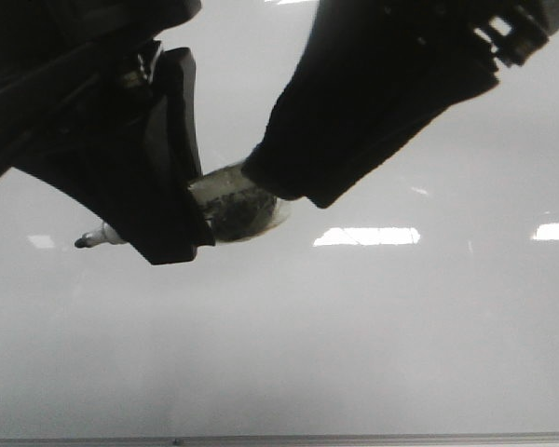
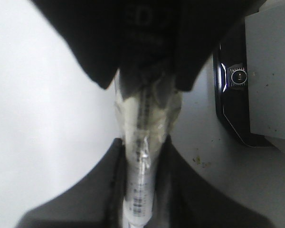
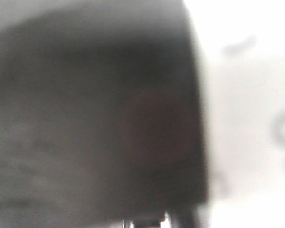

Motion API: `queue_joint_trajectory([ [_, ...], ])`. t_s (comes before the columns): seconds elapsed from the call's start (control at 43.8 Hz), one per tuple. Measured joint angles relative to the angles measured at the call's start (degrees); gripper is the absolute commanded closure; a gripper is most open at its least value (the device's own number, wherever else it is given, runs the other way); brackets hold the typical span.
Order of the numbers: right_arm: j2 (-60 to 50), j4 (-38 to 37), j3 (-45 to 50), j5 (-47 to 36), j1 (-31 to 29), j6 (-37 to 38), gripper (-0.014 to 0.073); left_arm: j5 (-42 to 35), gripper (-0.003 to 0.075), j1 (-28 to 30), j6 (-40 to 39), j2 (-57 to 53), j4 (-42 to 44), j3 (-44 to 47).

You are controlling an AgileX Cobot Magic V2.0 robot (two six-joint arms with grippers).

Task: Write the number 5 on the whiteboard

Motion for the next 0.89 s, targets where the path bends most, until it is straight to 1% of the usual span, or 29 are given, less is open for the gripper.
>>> queue_joint_trajectory([
  [0.046,0.0,-0.12,0.0,0.1,0.0,0.0,0.0665,0.0,0.074,0.0,-0.25,0.0,-0.09,0.0],
  [0.16,0.0,-0.31,-0.12,0.21,0.0,0.0,0.0663,-0.33,0.0734,0.0,-0.49,0.0,-0.09,0.0],
  [0.206,0.0,-0.45,-0.12,0.31,0.0,0.0,0.0663,-0.44,0.0713,0.0,-0.49,0.0,-0.09,0.0],
  [0.251,0.0,-0.56,-0.12,0.31,0.0,0.0,0.0663,-0.44,0.0669,0.0,-0.49,0.0,-0.09,0.0],
  [0.297,0.0,-0.69,-0.25,0.31,0.0,0.0,0.0663,-0.55,0.0601,0.0,-0.49,0.0,-0.09,0.0],
  [0.411,0.0,-1.48,-0.25,0.91,-0.12,0.0,0.0663,-1.3,0.0331,0.0,-1.33,0.0,-0.09,0.0],
  [0.434,0.0,-1.72,-0.25,1.27,-0.19,0.0,0.0663,-1.58,0.0262,0.0,-1.78,0.0,0.06,0.0],
  [0.457,0.0,-1.86,-0.25,1.8,-0.49,0.0,0.0663,-1.92,0.0231,0.0,-2.23,0.0,0.15,0.0],
  [0.48,0.0,-1.99,-0.25,2.35,-0.78,0.0,0.0663,-2.31,0.0176,0.0,-2.52,0.0,0.13,0.0],
  [0.502,0.0,-2.01,-0.25,2.96,-0.98,0.0,0.0663,-2.71,0.0141,0.0,-2.8,0.0,0.13,0.0],
  [0.548,-0.13,-2.23,-0.25,4.3,-1.81,0.0,0.0663,-3.16,0.0093,0.0,-3.2,0.0,0.17,0.0],
  [0.594,-0.69,-2.26,-0.25,5.43,-2.69,0.0,0.0663,-3.37,0.0073,0.0,-3.44,0.0,0.26,0.0],
  [0.777,-7.17,-2.52,1.89,7.04,-7.74,0.0,0.0663,-3.63,0.0082,0.0,-3.79,0.0,0.38,0.0],
  [0.891,-12.74,-2.76,4.43,7.66,-12.85,0.0,0.0663,-3.63,0.0083,0.0,-3.88,0.0,0.38,0.0],
])
